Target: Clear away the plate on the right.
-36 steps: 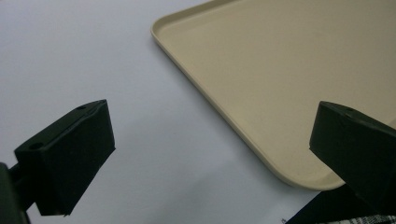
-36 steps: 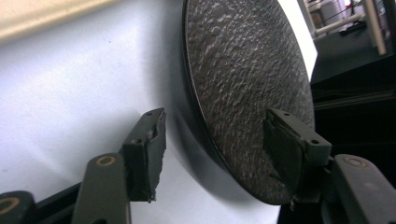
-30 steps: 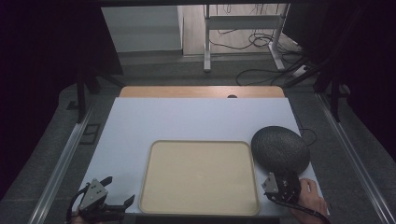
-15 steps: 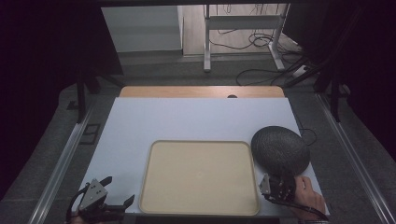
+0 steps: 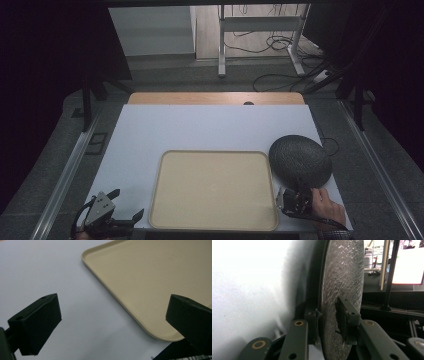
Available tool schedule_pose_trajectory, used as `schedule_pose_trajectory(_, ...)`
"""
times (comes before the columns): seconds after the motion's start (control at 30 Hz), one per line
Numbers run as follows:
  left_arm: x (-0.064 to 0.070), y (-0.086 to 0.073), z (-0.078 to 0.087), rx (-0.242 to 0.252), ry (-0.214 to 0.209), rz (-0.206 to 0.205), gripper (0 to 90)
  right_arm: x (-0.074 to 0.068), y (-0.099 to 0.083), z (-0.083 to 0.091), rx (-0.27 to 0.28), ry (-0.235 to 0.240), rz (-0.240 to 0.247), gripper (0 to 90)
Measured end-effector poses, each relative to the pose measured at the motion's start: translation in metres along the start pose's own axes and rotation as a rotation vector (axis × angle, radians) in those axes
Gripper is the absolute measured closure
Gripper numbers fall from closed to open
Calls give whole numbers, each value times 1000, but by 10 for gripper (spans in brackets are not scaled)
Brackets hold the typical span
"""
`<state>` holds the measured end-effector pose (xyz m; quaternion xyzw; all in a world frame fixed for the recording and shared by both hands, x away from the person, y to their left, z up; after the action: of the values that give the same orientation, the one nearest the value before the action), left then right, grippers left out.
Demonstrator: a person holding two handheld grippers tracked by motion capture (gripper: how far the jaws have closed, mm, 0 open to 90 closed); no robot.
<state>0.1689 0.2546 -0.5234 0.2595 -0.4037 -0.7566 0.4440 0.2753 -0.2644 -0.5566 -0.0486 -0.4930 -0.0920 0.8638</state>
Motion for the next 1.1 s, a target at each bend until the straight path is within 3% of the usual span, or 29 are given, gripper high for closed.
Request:
schedule_pose_trajectory(0.13, 0, 0, 0, 1, 1, -1, 0, -5, 2, -2, -14, -12, 50, 810)
schedule_pose_trajectory(0.3, 0, 1, 0, 4, 2, 1, 0, -6, 3, 0, -22, -70, 74, 847)
schedule_pose_trajectory(0.7, -1, 1, 1, 6, 8, 2, 0, 2, 1, 6, -23, -71, 30, 850)
schedule_pose_trajectory(0.83, -1, 0, 1, 4, 8, 1, 0, 5, 1, 10, 0, -86, 7, 833)
schedule_pose_trajectory(1.0, -1, 0, 2, 3, 10, -2, 0, 6, 3, 16, 27, -128, 23, 834)
schedule_pose_trajectory(1.03, -1, 0, 2, 4, 10, -1, 0, 7, 4, 17, 32, -106, 14, 834)
schedule_pose_trajectory(1.07, -1, 0, 2, 4, 11, -1, 0, 7, 5, 19, 31, -135, 17, 834)
schedule_pose_trajectory(1.1, -1, 0, 2, 5, 12, -1, 0, 7, 5, 19, 54, -128, 23, 834)
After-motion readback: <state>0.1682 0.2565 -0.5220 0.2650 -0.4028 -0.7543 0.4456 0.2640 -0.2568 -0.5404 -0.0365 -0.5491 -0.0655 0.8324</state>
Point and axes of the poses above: each handheld gripper's, and its own axes: z roughly backward along the jaws, y roughly out of its top, x roughly to its right, the point moved 2 cm from there along -z, roughly forward along the jaws, and after that the axes turned 3 degrees about y, right-handed, at the moved point
